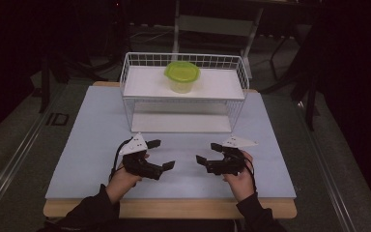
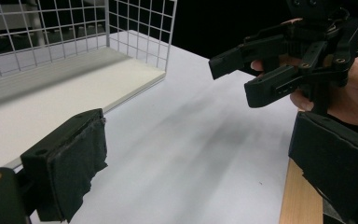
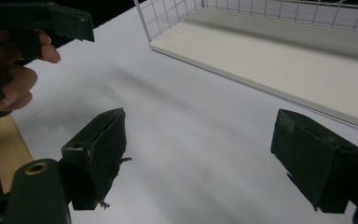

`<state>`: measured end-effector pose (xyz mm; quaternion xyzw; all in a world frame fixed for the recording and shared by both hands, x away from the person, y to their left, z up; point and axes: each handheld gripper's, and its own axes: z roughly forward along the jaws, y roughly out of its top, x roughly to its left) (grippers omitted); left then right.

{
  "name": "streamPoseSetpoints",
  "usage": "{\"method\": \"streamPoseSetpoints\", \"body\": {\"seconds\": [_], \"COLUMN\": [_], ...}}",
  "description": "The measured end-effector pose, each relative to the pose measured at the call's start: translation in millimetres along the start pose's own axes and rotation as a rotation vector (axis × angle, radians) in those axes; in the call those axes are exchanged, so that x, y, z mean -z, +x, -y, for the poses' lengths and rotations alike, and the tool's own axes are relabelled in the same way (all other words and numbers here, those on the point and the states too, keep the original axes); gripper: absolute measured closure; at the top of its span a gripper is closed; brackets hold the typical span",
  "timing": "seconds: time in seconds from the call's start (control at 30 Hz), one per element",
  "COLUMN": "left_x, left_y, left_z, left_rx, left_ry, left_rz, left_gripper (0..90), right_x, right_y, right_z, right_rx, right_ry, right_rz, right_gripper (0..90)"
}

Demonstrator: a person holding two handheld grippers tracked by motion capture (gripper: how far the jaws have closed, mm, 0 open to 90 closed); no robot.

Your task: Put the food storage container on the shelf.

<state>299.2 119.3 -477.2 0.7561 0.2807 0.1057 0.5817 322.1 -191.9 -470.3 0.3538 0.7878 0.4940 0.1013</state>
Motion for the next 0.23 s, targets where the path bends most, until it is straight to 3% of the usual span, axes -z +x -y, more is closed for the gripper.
{"method": "streamPoseSetpoints", "body": {"seconds": [0.23], "left_x": [0.7], "left_y": [-2.1], "left_z": [4.0], "left_rx": [-0.011], "left_ry": [0.002], "left_rz": [-0.003], "left_gripper": [4.7], "right_x": [-2.2], "right_y": [-1.3], "right_z": [4.9], "right_rx": [0.015], "right_ry": [0.012], "right_rz": [0.012], "right_gripper": [17.7]}}
